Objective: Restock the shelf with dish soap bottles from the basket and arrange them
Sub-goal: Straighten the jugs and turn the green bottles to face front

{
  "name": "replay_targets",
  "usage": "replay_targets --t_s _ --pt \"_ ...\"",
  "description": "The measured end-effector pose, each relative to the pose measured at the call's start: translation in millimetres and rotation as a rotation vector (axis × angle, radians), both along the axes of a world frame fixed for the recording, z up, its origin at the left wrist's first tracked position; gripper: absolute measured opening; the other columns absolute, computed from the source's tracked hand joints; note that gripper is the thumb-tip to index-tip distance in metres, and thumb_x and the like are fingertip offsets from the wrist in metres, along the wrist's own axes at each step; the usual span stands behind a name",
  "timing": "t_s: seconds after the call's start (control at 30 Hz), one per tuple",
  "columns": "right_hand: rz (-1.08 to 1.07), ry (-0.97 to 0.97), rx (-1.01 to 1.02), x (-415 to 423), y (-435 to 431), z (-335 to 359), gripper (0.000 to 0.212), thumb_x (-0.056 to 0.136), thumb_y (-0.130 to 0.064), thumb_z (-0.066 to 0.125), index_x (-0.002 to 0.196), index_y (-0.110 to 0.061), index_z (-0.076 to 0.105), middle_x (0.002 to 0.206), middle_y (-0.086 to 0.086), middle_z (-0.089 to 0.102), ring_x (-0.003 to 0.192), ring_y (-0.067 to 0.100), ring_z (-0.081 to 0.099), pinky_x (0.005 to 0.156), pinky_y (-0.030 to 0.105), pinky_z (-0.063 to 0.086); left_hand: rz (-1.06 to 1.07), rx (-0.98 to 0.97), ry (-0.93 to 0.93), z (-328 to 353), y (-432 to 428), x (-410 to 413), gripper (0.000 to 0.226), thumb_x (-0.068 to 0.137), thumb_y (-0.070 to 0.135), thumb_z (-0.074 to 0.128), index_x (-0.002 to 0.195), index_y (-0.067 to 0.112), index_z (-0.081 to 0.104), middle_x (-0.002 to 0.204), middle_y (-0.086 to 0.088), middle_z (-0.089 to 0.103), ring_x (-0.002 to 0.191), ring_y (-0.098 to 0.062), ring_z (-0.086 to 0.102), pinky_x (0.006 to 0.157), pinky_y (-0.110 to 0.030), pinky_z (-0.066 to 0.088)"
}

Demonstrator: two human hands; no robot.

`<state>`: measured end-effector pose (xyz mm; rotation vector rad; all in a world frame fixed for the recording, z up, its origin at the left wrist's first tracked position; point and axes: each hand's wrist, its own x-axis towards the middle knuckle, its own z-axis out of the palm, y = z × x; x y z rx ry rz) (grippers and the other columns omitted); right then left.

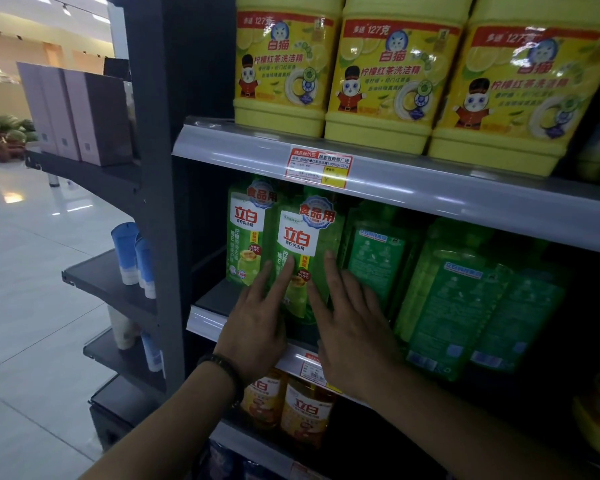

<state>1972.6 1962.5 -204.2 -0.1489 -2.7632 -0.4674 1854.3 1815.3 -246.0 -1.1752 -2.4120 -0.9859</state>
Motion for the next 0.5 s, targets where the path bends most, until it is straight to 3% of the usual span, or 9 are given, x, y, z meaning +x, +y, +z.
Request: replay_targets --t_s 0.07,0.2,0.5 --pt "-0.012 -0.034 -0.016 -3 4 2 0.099 0.092 -0.036 0.07 0.169 -0.014 0.012 0.169 0.017 -0.035 0.159 0.044 0.005 0.125 0.057 0.019 0.025 -0.025 0.005 0 1 -2 0.1 0.095 0.008 0.054 0.165 0.047 -0.006 0.174 -0.012 0.016 0.152 -0.043 0.032 0.114 -0.062 0.043" --pt "-0.022 -0.074 -0.06 -9 8 8 0.092 0.1 -0.037 0.059 0.169 -0.013 0.004 0.168 0.018 -0.037 0.153 0.042 0.015 0.12 0.053 0.026 0.136 -0.14 0.011 8 9 -2 0.094 0.097 0.021 0.052 0.165 0.045 -0.008 0.172 -0.01 0.014 0.148 -0.041 0.031 0.113 -0.06 0.043" --pt "-0.152 -0.141 -0.16 -22 -3 21 0.095 0.101 -0.046 0.057 0.169 -0.013 -0.001 0.171 0.017 -0.031 0.151 0.045 0.012 0.125 0.053 0.02 0.227 -0.356 0.022 26 23 2 0.094 0.097 0.032 0.053 0.165 0.041 -0.012 0.171 -0.01 0.008 0.151 -0.04 0.024 0.115 -0.059 0.038"
